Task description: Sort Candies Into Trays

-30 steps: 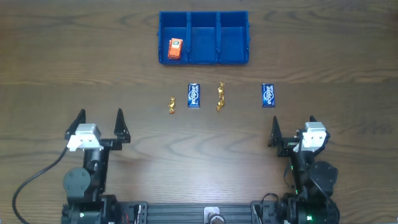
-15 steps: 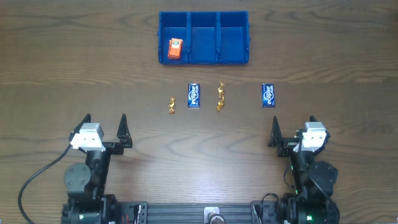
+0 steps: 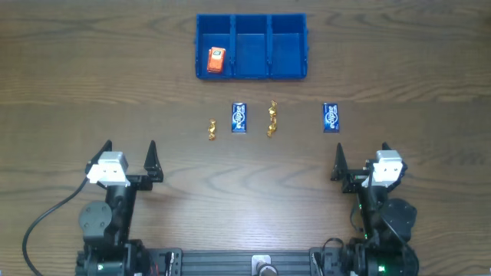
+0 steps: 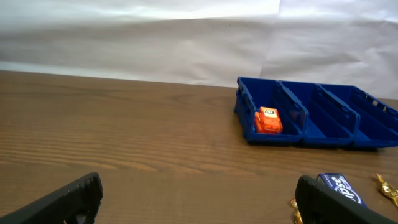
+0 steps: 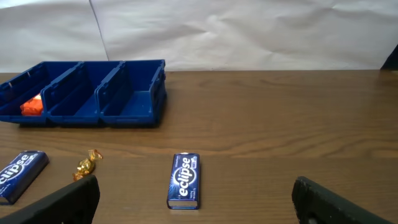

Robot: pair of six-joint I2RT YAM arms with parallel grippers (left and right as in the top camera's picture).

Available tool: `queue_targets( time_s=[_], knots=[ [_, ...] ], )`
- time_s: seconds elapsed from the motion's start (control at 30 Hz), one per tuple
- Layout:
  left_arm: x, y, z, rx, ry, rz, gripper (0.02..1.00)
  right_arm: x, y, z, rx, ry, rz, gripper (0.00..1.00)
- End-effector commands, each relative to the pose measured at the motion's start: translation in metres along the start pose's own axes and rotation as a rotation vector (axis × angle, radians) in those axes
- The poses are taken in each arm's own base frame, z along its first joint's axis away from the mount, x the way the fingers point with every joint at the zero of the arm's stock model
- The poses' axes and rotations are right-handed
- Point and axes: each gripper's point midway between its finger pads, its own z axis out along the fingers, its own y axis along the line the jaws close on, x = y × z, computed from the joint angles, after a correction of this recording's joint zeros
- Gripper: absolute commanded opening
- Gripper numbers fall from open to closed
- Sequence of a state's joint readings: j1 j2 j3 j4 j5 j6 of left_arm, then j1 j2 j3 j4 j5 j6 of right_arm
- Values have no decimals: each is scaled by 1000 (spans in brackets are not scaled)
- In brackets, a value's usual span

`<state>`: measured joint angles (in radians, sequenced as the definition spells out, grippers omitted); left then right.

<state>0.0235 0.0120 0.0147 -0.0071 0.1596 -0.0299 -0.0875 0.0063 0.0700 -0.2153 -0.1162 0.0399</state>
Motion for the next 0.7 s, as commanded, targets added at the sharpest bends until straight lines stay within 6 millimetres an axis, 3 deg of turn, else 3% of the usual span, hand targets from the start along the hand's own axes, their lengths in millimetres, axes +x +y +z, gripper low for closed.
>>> queue_targets(
  time_s=[0.03, 0.7],
  knots=[
    [16, -5, 0, 32, 58, -22, 996, 1, 0, 0, 0, 1, -11, 998],
    [16, -5, 0, 32, 58, -22, 998, 2, 2, 1, -15, 13, -7, 998]
  ],
)
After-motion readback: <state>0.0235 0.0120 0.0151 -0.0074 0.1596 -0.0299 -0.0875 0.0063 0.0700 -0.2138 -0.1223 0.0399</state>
